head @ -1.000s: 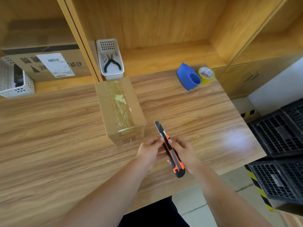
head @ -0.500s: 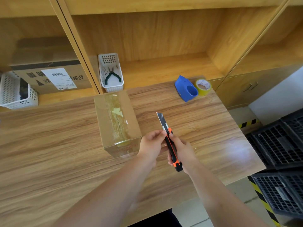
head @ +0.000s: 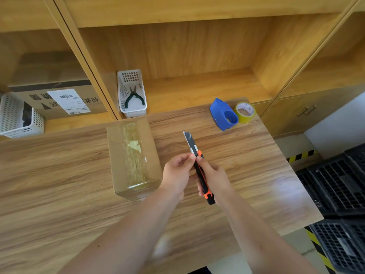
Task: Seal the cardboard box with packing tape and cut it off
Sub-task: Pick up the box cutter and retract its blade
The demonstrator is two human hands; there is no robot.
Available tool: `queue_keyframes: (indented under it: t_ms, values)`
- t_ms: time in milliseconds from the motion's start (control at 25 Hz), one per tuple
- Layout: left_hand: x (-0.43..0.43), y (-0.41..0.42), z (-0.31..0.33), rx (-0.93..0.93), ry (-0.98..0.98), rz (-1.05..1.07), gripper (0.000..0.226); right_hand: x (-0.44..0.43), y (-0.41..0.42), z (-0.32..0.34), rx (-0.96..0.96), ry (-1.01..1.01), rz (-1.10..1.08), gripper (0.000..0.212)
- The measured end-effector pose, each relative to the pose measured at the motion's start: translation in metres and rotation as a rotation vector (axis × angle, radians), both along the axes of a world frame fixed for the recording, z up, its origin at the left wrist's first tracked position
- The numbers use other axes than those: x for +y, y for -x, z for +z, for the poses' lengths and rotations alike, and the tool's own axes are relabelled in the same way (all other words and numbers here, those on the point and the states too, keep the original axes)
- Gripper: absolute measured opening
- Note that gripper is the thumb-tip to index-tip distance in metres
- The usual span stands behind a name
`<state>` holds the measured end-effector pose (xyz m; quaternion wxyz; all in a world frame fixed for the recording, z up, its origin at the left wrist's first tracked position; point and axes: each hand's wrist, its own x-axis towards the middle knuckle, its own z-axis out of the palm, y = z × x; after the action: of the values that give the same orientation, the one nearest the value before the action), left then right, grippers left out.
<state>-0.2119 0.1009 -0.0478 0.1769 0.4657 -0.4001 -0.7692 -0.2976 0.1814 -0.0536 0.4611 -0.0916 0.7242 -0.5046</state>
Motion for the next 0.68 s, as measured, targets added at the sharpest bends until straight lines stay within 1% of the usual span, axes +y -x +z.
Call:
queue_keyframes:
  t_ms: [160,360,400,480,680]
  values:
    - [-0.009,0.011,0.003,0.018,-0.023,-0.007,0.020,-0.002,0.014,-0.003,0.048,0.101,0.050,0.027]
    - [-0.021,0.036,0.004,-0.011,-0.013,0.007,0.022,-0.007,0.038,-0.011,0.086,0.172,0.128,0.012]
    - [-0.023,0.041,0.005,-0.015,-0.024,0.015,0.022,-0.009,0.043,-0.013,0.101,0.188,0.146,0.014]
    - [-0.029,0.050,0.007,-0.039,-0.034,0.032,0.022,-0.013,0.052,-0.016,0.097,0.211,0.184,0.025]
    - [-0.048,0.070,0.002,-0.116,-0.001,0.089,0.018,-0.026,0.076,-0.019,-0.024,0.274,0.295,0.042]
